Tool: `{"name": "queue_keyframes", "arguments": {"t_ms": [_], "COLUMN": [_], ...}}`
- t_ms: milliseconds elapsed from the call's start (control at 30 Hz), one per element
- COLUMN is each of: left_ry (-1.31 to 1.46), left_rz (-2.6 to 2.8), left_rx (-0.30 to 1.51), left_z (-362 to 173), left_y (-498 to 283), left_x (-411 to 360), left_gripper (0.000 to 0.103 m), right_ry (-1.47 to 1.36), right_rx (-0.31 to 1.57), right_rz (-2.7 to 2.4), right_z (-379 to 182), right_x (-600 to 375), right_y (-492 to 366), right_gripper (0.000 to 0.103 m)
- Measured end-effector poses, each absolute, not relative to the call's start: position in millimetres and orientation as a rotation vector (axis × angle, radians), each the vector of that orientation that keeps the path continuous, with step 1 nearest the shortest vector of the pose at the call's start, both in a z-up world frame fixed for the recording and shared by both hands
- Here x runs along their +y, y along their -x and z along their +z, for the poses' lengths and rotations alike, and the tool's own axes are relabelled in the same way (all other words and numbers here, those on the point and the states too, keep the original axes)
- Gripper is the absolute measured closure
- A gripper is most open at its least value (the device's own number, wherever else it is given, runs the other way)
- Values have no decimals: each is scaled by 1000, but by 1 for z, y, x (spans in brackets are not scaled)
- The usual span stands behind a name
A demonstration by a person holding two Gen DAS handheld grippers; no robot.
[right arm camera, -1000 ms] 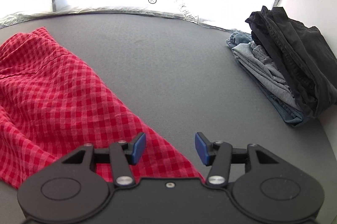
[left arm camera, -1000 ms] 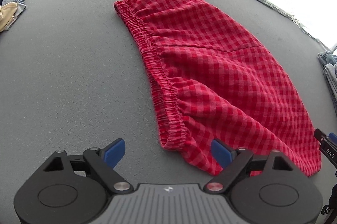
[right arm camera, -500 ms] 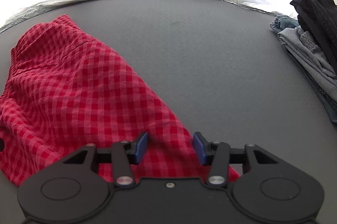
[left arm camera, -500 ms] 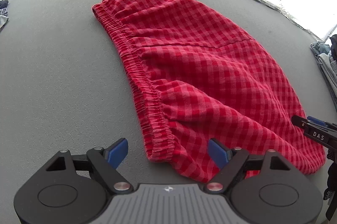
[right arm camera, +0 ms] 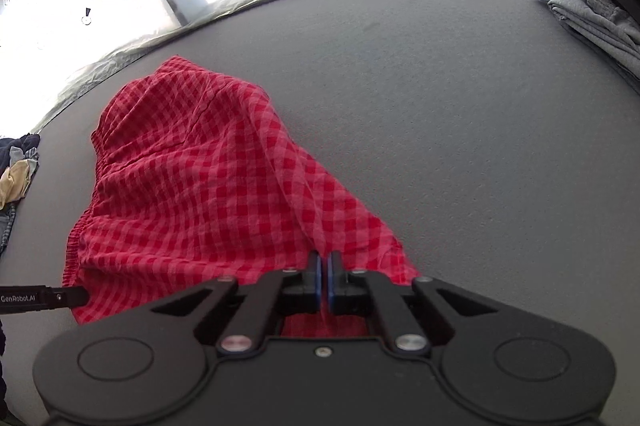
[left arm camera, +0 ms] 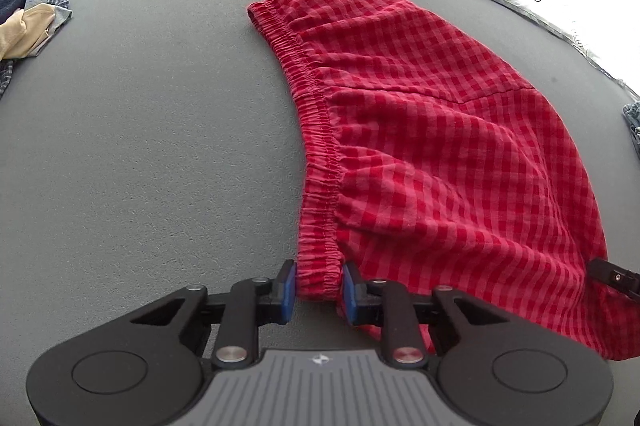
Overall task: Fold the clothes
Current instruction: 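Grasp the shorts' leg hem with the right tool while the left tool grasps the waistband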
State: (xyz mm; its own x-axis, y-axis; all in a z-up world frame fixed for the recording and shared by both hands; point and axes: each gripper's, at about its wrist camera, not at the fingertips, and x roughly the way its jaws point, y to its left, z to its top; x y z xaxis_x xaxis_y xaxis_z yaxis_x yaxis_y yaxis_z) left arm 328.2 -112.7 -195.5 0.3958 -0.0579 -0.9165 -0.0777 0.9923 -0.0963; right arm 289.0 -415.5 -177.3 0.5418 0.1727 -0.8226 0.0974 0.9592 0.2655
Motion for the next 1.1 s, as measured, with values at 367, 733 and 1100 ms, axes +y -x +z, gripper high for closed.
{"name": "queue_keyframes", "arguments": {"t_ms": [367, 733, 1100], "left_ry": [234, 253, 238], "left_rz": [282, 179, -94], "left_rx": [1135, 1120, 1201], "left_z": [-188, -178, -202], "left_y": [-287, -270, -303], "left_x": [-19, 25, -16], "left_gripper": [84, 75, 32], "right_ry": [-349, -330, -404], "right_rx": [1051, 1033, 1009], "right_rz": [178, 194, 9], "right_z": [-174, -169, -166], "right_x": [-362, -307, -335], "right_y": [-266, -270, -252], "right_gripper": [100, 100, 100]}}
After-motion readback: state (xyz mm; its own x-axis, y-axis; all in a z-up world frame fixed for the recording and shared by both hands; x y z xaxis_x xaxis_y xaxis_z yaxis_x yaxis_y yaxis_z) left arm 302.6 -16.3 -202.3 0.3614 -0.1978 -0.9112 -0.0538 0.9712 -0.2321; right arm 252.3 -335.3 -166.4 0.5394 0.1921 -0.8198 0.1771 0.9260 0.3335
